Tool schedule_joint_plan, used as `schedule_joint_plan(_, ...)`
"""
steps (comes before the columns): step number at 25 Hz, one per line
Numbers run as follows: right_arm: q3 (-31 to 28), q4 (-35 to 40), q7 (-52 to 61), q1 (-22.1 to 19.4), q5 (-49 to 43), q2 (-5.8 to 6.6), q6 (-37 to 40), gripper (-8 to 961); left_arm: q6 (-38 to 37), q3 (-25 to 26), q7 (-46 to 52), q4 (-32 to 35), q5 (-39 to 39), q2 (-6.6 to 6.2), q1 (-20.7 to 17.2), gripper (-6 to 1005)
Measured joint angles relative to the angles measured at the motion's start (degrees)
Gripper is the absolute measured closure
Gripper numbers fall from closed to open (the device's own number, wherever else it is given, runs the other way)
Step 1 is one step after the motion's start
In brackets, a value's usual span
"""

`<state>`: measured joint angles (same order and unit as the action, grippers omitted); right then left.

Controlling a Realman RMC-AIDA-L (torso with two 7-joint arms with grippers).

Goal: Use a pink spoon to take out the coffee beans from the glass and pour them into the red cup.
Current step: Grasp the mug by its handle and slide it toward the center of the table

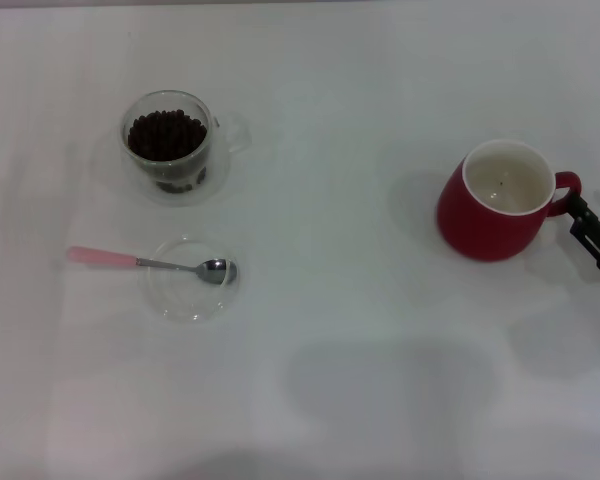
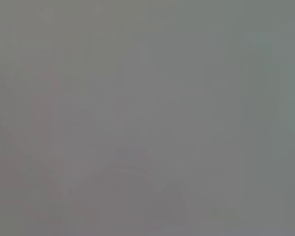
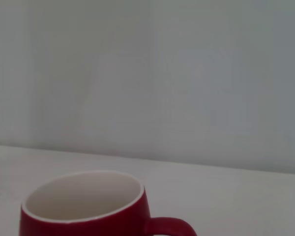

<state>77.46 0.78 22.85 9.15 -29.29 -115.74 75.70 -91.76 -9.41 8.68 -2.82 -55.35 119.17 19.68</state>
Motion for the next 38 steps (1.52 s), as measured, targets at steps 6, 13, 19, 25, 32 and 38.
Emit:
schedule_joint_plan(6, -0.04, 0.61, 0.00, 0.53, 0.15, -0.04, -0.14, 322, 0.00, 0.01, -0.07, 0.25, -0.02, -0.07, 0.01, 374)
schedule_joint_plan(13, 0.24, 2.20, 0.06, 1.27, 0.04, -0.16, -2.56, 331, 0.00, 0.02, -0.15, 0.29, 0.06, -0.19, 0.01, 375)
schedule_joint_plan(19, 0.40, 2.92, 0.11, 1.97, -0.08, -0.18, -4.17, 333, 0.00, 0.01, -0.22, 0.28, 0.23, -0.17, 0.01, 375)
schedule_joint_plan(25, 0.53, 3.00, 0.12, 2.69, -0.17, -0.18, -5.32, 393, 0.00, 0.01, -0.24, 0.27, 0.43, -0.17, 0.00, 376)
schedule_joint_plan(32, 3.02, 3.78, 0.56, 2.88, -0.31, -0.19, -4.74, 565, 0.16, 0.11, -0.30, 0.29, 0.43, -0.22, 0.00, 375)
schedule_joint_plan(38, 6.86, 5.70, 1.99, 3.00, -0.34, -0.33, -4.57, 653, 0.29, 0.14, -0.34, 0.74, 0.42, -0.26, 0.00, 374)
